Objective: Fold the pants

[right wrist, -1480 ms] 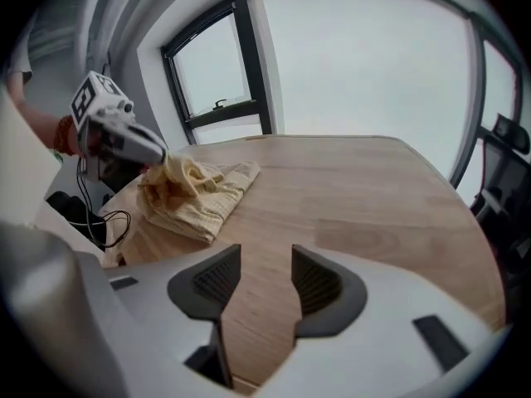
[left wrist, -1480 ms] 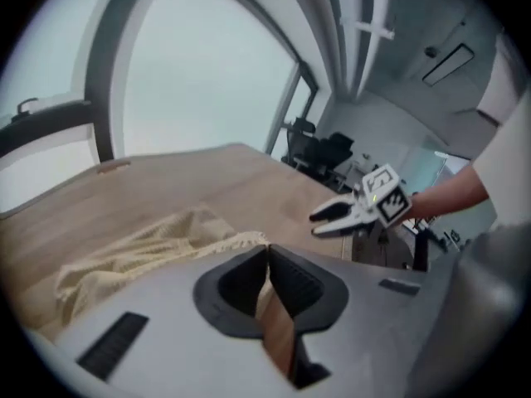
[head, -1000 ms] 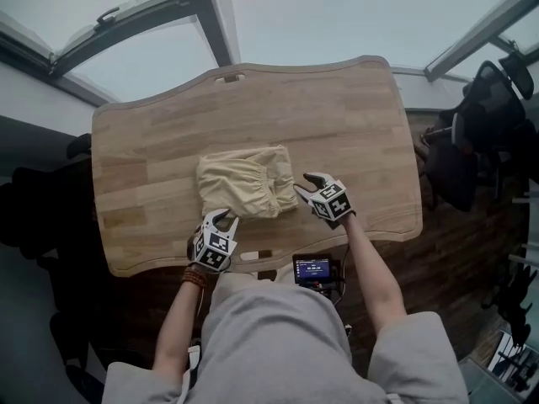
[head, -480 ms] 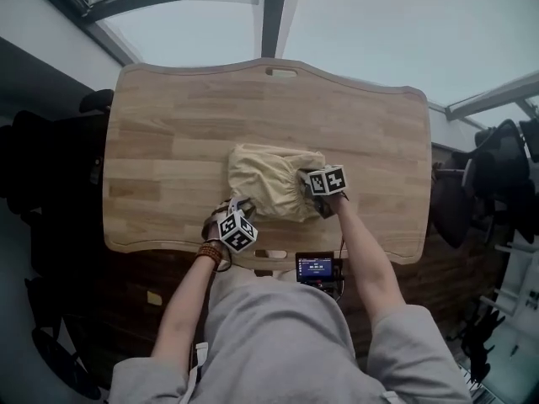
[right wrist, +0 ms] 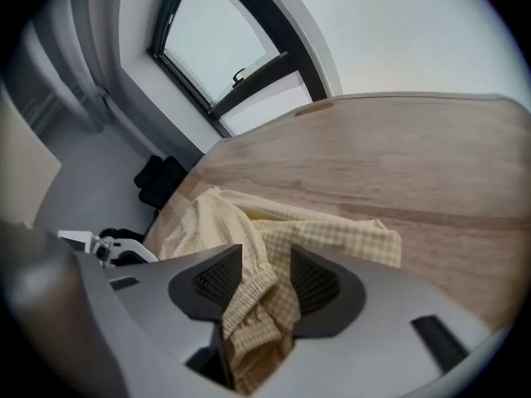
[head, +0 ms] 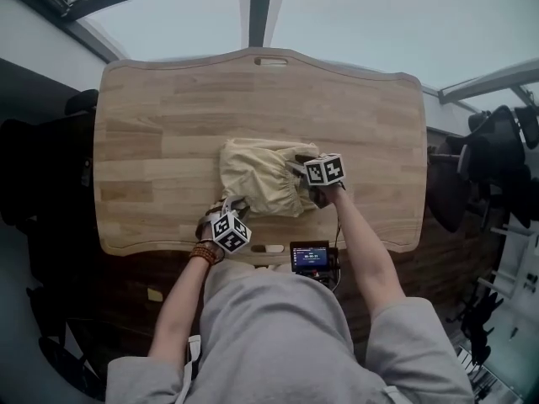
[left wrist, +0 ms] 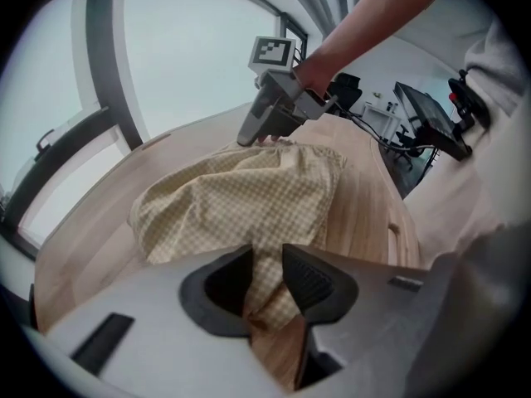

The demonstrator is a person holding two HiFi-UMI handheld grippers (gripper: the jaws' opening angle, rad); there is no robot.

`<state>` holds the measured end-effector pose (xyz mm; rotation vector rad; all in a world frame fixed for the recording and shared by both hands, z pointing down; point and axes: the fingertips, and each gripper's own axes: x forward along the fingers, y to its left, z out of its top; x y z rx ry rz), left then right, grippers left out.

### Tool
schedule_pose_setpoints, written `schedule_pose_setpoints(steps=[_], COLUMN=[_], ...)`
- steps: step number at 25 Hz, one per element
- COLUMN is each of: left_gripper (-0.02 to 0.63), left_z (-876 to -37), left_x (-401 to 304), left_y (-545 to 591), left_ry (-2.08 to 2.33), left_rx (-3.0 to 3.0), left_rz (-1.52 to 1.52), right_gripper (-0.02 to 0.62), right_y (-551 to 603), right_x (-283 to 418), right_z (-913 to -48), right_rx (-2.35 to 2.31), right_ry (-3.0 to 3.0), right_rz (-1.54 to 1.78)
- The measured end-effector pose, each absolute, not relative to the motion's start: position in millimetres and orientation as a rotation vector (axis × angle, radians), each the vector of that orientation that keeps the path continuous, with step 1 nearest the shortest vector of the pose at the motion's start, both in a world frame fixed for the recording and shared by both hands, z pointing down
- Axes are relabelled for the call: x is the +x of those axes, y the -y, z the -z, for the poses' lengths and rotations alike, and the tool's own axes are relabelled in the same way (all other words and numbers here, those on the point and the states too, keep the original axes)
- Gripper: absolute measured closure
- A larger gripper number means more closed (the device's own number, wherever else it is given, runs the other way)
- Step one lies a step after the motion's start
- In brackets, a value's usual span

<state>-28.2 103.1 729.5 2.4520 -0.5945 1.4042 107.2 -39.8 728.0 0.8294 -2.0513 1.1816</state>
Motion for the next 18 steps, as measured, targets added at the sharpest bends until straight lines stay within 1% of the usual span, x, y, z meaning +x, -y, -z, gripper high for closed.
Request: schedule_pose_setpoints(steps=[1,2,3,8,13,15,18], left_gripper=[0.488,0.488,0.488,0.489,0.492,0.491,0.491], left_z=[-730.8,-731.7,-732.5,-738.4,-744.0,-737.1,-715.1], left_x=[-28.6,-28.8,-28.8,-30.2,-28.9,-28.1,-35.5], left_y=[-102.8,-102.8,-103.3,-107.8,-111.3,-107.4,-89.4], left_ry=[0.597,0.599,0.601,0.614,0.627,0.639,0.756], left_rx=[2.442,2.434,2.425,2.391,2.388,2.381,2.362], left_rz=[-1.404,-1.404,-1.404,-1.405,-1.407,-1.364,-1.184], right_gripper=[0.419,0.453,0.528,0.558,0.561,0.535,0.491], right_y=[38.9,37.7,36.4,53.6,71.4,68.5,64.2], right_x=[104.3,102.3,100.8,113.1,128.0,126.3,128.7], right_z=[-735.6,-741.8,-745.8,-742.0,-738.4,-736.0,-711.4], right_rx=[0.838,0.839,0.830,0.836,0.858,0.840,0.920], right_ry=[2.021,1.994,1.976,1.967,1.994,2.032,2.120], right_rz=[-1.126,-1.068,-1.019,-0.935,-0.884,-0.846,-0.800])
